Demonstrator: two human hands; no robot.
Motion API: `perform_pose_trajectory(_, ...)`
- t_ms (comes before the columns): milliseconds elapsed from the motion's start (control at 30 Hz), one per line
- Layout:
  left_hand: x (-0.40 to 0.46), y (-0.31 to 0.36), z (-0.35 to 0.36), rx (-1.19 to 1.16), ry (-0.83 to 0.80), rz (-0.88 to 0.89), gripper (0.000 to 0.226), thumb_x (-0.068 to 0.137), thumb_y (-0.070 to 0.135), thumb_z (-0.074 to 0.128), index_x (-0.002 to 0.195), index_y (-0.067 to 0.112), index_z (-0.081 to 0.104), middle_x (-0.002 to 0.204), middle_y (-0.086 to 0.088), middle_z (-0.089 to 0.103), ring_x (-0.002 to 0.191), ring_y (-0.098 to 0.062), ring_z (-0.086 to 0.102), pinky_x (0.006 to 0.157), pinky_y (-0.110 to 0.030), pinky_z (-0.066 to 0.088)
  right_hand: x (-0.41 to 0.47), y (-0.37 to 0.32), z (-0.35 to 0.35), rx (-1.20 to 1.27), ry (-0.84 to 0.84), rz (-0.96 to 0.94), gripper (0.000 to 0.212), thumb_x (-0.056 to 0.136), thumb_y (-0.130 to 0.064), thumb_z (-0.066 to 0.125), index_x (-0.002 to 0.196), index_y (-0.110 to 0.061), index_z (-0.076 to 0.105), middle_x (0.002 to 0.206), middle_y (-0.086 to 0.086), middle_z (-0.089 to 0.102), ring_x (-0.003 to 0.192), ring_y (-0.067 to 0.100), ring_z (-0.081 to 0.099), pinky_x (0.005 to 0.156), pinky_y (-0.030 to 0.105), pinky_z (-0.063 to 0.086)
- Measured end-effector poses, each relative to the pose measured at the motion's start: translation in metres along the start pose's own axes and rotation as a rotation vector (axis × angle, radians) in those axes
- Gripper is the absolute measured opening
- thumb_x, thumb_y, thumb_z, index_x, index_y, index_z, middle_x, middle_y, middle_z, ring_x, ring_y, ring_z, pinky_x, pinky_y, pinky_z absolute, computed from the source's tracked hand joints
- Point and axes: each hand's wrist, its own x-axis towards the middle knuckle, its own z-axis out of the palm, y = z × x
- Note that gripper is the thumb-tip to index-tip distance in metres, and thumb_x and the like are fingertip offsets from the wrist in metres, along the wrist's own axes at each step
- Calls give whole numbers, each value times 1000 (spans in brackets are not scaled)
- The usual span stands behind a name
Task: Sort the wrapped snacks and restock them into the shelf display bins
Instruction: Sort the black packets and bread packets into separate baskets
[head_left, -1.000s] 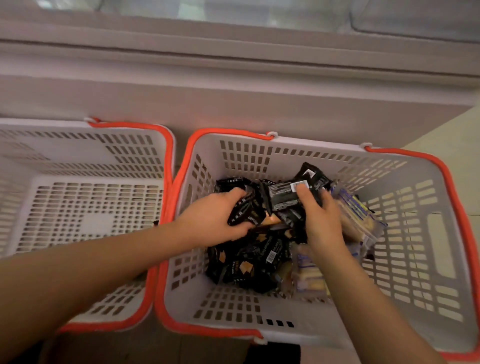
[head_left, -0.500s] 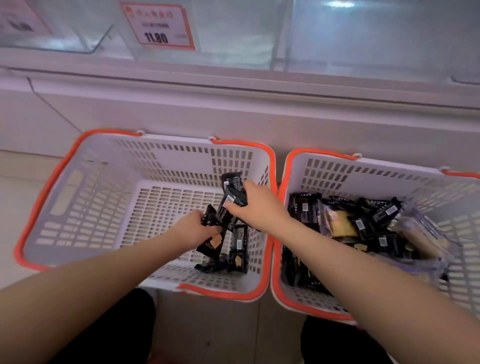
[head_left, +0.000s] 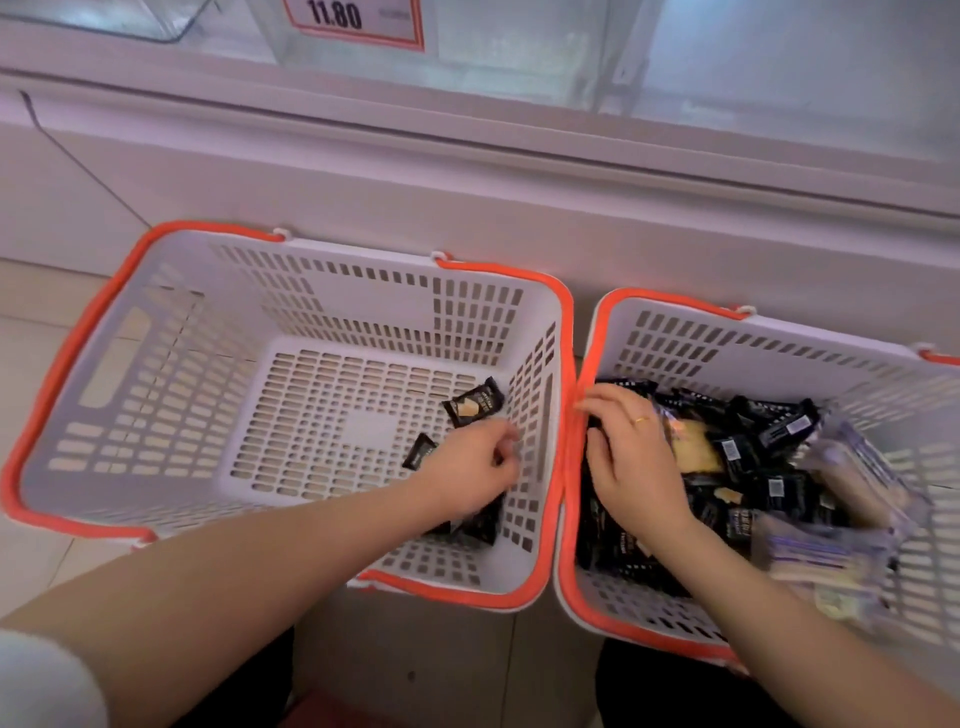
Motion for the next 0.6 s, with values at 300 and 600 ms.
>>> perform_pose_trajectory(300,14,103,32,527,-48,586,25,91,19,43,110,9,57,104,-7,57,97,-26,54,80,-38,45,-43,138,-1,-32,-317,644,23,90,-5,50,111,-5,59,114,16,59,103,31,56,82,32,42)
perform_pose_trajectory(600,88,101,129,1030,-351,257,41,90,8,45,130,4,39,132,-16,39,119,-31,40,89,-37,39,-58,175,-9,-417,-814,199,65,86,-36,61,140,-14,33,150,7,27,135,28,30,108,38,30)
